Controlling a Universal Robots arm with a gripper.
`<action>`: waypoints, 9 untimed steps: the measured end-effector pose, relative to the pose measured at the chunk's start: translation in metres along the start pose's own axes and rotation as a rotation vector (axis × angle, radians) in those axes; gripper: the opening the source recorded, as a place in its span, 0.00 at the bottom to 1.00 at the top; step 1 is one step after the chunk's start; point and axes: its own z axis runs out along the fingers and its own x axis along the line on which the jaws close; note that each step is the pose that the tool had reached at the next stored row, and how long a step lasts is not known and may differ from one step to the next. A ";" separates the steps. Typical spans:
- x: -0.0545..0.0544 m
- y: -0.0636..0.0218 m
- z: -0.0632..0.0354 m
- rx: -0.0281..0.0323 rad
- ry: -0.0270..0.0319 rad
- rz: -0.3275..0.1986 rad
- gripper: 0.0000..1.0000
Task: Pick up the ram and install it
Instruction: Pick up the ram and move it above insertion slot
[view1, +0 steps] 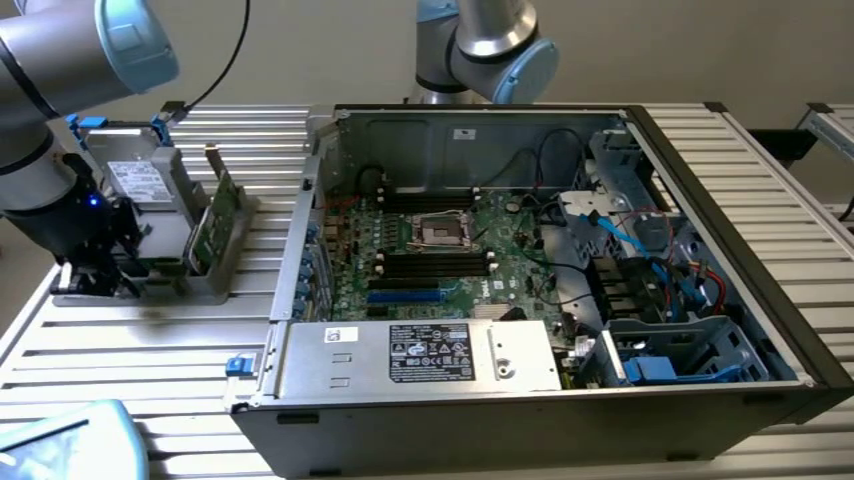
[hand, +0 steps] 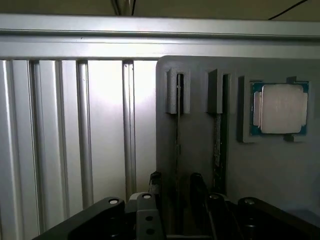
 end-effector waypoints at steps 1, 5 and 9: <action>0.000 0.0000 0.0001 0.0003 -0.0056 0.004 0.37; 0.000 0.0001 0.0001 -0.0006 -0.0152 0.013 0.37; 0.000 0.0001 0.0001 -0.0011 -0.0153 0.016 0.37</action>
